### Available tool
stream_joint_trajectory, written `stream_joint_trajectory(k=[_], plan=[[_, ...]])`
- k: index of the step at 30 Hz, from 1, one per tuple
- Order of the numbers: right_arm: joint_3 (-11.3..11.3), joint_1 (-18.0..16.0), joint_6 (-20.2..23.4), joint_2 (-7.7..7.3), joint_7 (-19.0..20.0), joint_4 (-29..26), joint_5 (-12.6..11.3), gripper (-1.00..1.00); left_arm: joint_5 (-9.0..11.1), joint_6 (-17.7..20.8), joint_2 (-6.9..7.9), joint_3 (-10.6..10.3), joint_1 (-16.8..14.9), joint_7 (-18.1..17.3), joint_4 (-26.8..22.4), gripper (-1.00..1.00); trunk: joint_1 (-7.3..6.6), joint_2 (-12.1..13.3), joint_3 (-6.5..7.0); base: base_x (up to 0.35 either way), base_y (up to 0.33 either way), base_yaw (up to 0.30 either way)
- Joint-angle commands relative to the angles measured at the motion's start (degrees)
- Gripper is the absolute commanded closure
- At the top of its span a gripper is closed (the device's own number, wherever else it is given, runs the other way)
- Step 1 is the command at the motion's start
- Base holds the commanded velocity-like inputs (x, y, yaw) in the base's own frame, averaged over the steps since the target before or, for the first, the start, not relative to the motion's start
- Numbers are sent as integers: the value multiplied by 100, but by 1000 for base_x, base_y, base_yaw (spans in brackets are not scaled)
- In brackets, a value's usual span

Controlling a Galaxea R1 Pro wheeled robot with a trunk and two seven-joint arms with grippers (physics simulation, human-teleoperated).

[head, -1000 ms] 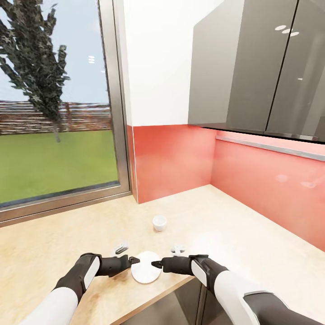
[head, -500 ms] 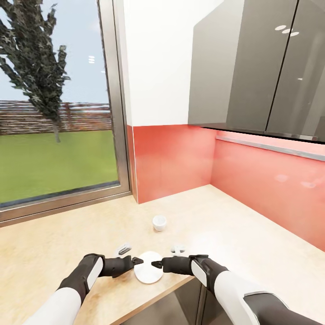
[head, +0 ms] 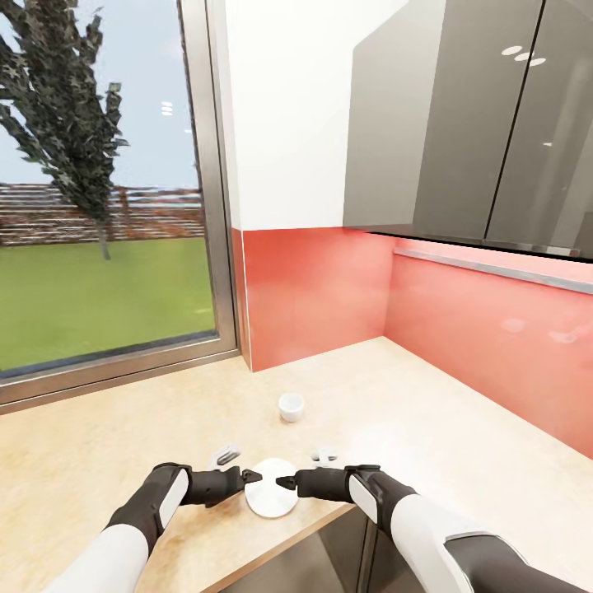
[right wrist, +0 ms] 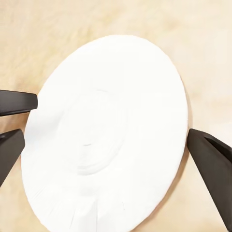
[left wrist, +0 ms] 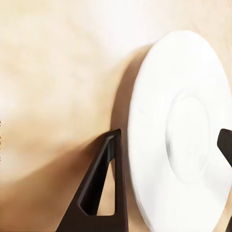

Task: Set up a coffee station on the kitchen countertop: keep the coffee maker on the countertop, move the bottle of coffee from the kitchen shelf to the counter next to the coffee maker, place a paper coffee filter on top of the coffee maker, put the saucer next to the coffee maker with the coffee cup on the saucer, and place the electric kettle next to the coffee maker.

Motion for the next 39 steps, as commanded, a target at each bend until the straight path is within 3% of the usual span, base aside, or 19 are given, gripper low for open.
stream_joint_trajectory(k=[1, 15, 27, 39], plan=[[126, 5, 70, 0, -8, 377, -8, -100, -100, 37, -4, 15, 1, 16, 5, -100, 4, 1, -6, 0, 0, 0], [119, 6, 70, 0, -9, 377, -16, -100, -64, 50, -14, 34, 0, 24, 3, -100, 4, 1, -6, 0, 0, 0], [119, 6, 70, 0, -8, 377, -12, -100, 328, 51, -39, 56, 0, 61, 3, -100, 4, 1, -6, 0, 0, 0], [119, 6, 70, 0, -8, 377, -15, -100, 550, 43, -37, 79, 0, 66, -6, -100, 4, 1, -6, 0, 0, 0]])
